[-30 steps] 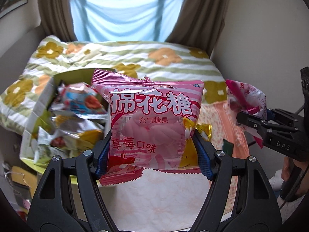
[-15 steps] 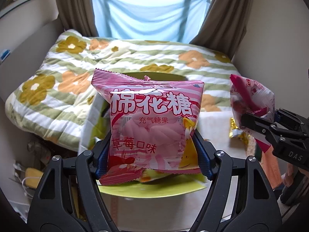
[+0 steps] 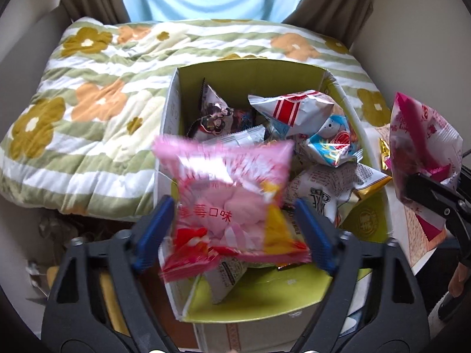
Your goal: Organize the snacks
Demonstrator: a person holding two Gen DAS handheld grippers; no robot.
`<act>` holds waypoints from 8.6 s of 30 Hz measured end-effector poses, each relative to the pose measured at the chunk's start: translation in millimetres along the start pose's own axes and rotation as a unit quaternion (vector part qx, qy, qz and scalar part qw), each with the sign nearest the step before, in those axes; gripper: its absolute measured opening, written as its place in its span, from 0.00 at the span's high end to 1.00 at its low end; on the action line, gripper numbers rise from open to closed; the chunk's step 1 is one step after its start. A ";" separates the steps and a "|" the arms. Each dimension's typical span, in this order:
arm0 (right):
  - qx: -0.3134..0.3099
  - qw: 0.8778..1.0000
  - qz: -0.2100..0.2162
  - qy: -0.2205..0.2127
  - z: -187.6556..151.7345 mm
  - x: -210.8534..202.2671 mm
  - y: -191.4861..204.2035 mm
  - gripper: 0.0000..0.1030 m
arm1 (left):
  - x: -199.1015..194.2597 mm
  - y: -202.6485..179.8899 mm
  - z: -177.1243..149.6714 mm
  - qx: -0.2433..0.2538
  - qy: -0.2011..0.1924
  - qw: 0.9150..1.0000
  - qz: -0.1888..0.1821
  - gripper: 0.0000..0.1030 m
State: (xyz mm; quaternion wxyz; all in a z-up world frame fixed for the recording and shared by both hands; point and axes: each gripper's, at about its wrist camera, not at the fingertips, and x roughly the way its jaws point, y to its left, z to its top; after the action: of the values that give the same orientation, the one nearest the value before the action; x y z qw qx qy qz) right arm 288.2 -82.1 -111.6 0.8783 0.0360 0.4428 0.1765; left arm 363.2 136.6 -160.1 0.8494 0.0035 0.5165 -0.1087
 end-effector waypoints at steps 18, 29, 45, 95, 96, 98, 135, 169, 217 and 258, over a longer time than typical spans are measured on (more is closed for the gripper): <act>-0.082 0.996 0.023 0.015 -6.9 11.4 37.5 0.41 | -46.8 39.4 -24.3 -0.068 -0.040 0.997 0.002 0.00; -0.058 0.998 -0.001 0.004 -20.8 6.5 25.3 0.09 | -44.7 34.9 -39.2 -0.066 -0.028 0.997 0.002 0.00; 0.001 0.997 -0.065 -0.039 -39.2 -39.5 -0.3 0.09 | -66.5 -5.4 -27.6 -0.003 -0.057 0.998 -0.023 0.00; 0.306 0.929 -0.203 0.045 -170.7 -31.8 -336.3 0.01 | 229.1 -471.5 27.2 0.618 0.185 0.763 -0.040 0.16; 0.308 0.926 -0.214 0.043 -172.1 -28.8 -336.3 0.01 | 235.2 -471.1 24.2 0.625 0.191 0.756 -0.041 0.18; 0.317 0.920 -0.226 0.043 -174.0 -22.7 -336.6 0.02 | 242.1 -469.1 21.1 0.634 0.194 0.748 -0.046 0.25; 0.228 0.937 -0.263 0.016 -146.6 -36.5 -337.4 0.61 | 176.0 -454.6 64.7 0.496 0.154 0.852 -0.069 0.52; -0.026 0.999 0.021 -0.027 70.3 -22.3 -102.2 0.61 | -15.5 -86.5 129.4 0.073 0.037 0.996 0.021 0.52; 0.022 0.997 -0.023 0.063 93.7 83.2 -28.8 0.01 | 2.7 25.4 74.3 -0.044 0.017 0.999 0.024 0.00; 0.026 0.960 -0.205 -0.187 -154.8 -277.2 -55.2 0.01 | -264.5 -210.9 -179.0 0.006 -0.274 0.958 0.083 0.00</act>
State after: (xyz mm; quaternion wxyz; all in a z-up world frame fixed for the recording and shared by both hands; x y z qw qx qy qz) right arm 30.0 -242.9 -5.3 0.9616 -0.0006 0.2728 -0.0285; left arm 49.5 -0.2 11.1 0.9643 0.0218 0.2611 -0.0377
